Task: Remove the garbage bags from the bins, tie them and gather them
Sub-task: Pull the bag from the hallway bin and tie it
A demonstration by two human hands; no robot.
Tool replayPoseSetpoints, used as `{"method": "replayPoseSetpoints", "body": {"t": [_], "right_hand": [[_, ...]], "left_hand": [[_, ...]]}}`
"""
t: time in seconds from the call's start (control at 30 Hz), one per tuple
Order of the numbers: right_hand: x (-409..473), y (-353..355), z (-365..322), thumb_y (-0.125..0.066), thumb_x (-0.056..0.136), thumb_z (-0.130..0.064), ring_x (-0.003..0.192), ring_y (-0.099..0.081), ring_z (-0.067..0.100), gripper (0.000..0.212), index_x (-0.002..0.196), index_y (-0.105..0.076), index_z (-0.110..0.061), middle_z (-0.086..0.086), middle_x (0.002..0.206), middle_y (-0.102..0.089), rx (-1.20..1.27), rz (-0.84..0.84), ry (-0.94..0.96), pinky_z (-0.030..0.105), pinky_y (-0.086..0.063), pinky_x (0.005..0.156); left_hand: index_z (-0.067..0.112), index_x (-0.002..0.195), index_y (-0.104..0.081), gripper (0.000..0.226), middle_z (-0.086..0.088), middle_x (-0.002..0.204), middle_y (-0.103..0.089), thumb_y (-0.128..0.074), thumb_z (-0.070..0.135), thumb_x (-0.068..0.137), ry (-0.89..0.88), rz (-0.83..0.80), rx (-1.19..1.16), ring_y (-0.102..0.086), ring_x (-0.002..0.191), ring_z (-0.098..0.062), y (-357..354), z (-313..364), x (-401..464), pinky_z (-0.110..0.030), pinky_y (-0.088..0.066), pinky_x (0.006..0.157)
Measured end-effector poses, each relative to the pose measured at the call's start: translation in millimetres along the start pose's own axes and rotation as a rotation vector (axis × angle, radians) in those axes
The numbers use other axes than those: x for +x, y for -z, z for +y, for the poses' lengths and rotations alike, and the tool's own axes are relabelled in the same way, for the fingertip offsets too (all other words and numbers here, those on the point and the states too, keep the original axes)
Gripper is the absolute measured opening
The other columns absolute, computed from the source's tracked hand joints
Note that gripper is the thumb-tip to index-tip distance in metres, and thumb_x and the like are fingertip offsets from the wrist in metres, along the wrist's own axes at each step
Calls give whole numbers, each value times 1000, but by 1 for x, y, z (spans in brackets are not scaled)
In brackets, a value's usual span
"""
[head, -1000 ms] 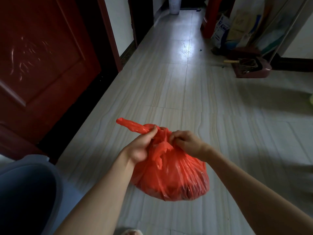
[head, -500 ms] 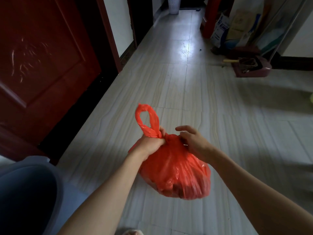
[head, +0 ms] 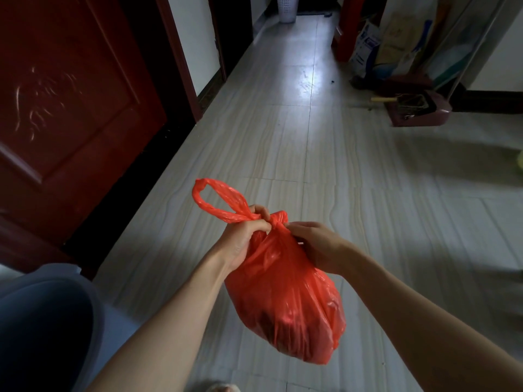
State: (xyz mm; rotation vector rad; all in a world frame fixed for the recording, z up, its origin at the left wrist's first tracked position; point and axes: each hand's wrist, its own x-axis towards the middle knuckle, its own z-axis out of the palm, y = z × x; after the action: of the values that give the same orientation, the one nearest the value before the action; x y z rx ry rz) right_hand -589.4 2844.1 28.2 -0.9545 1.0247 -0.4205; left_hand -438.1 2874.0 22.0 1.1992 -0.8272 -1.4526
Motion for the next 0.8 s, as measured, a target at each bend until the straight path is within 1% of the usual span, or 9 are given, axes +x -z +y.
{"method": "replayPoseSetpoints", "body": {"t": [0.07,0.17,0.27,0.33,0.47,0.53,0.63,0.7,0.8], "right_hand": [[2,1,3,-48,93,-18,100,-52,28,29,111,-59,2,19,107,-56,36,-7,-34,45,-38,107],[9,-4,8,-50,92,-18,99,-53,28,36,117,-54,8,22,108,-58,112,84,-24,49,-38,107],[13,-6,8,-51,90,-18,84,-56,22,30,108,-60,3,11,93,-62,183,182,24,35,-49,78],[13,-4,8,-50,89,-15,71,-53,16,19,95,-64,-4,4,81,-60,200,188,44,26,-41,60],[16,8,9,-48,88,-6,65,-57,16,14,79,-58,-8,5,75,-59,297,253,69,25,-43,55],[17,18,11,-46,88,-3,70,-62,21,10,86,-56,-4,9,79,-61,344,293,73,30,-53,59],[17,36,15,-46,89,-1,72,-62,24,10,81,-52,-3,14,80,-58,315,380,69,32,-57,62],[15,46,18,-46,89,3,69,-60,24,10,81,-51,-1,17,77,-56,284,419,45,29,-57,52],[13,52,24,-46,85,5,48,-59,18,15,96,-55,11,31,87,-60,281,434,-30,20,-49,36]], "left_hand": [[17,67,-60,22,-8,74,-60,-52,1,80,10,-38,-26,-60,66,-18,-1,0,1,-28,-47,67],[17,71,-66,36,0,65,-66,-42,28,95,46,46,-23,-64,55,-9,-7,-4,5,-21,-52,55],[21,49,-59,55,-4,67,-62,-40,45,94,73,272,14,-62,70,-20,-9,-11,12,-37,-51,80],[22,38,-51,63,-2,75,-62,-37,48,94,52,386,69,-60,87,-25,-6,-16,14,-42,-44,95],[21,45,-39,58,4,63,-53,-29,49,95,47,556,272,-50,65,-15,5,-25,11,-27,-35,61],[20,54,-47,53,4,64,-55,-28,45,97,63,563,303,-50,67,-14,10,-29,11,-23,-30,59],[3,81,-62,55,-16,92,-68,-28,41,98,142,609,272,-64,79,-22,19,-35,11,-16,-39,58],[14,65,-50,50,-11,81,-65,-25,42,98,210,610,218,-62,49,-14,27,-40,10,-10,-36,36],[17,63,-38,45,-6,65,-60,-23,41,98,323,588,55,-58,33,-11,29,-45,8,-12,-40,31]]}}
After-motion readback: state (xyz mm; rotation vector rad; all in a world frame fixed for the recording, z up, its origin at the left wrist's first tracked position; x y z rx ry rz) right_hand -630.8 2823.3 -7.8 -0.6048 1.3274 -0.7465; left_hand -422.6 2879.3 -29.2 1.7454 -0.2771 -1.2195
